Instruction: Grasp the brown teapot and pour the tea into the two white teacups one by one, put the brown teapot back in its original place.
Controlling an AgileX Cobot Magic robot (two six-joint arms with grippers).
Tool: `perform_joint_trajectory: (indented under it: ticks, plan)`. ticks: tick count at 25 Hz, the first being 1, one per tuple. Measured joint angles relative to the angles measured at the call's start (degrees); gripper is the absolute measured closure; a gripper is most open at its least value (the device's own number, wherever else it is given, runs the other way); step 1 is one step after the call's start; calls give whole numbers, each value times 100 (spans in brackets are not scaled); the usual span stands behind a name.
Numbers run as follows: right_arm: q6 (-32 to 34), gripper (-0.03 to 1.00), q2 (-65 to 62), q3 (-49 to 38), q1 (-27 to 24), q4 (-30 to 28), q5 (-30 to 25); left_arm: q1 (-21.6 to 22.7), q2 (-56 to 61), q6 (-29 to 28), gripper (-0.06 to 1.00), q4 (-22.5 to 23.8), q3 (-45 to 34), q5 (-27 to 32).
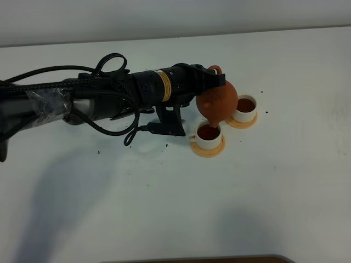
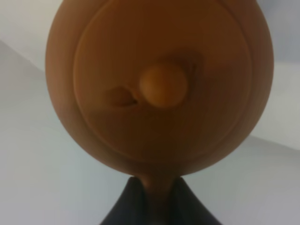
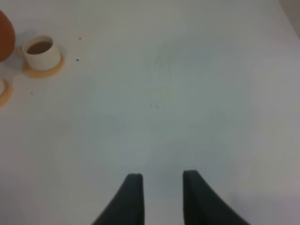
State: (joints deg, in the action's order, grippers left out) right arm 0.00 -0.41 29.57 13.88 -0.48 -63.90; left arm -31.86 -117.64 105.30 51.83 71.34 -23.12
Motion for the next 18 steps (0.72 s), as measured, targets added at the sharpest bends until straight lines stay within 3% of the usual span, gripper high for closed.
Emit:
perform_joint_trajectory:
  ticks: [7, 11, 18]
  plan:
    - [0, 73, 0, 0, 0, 0, 0, 163, 203, -1061, 80, 0, 0, 9]
    - [0, 73, 0, 0, 0, 0, 0, 248, 467, -2079, 80, -4, 0, 186]
    - [0, 73, 0, 0, 0, 0, 0, 265, 891, -4455, 80, -242, -157, 1989]
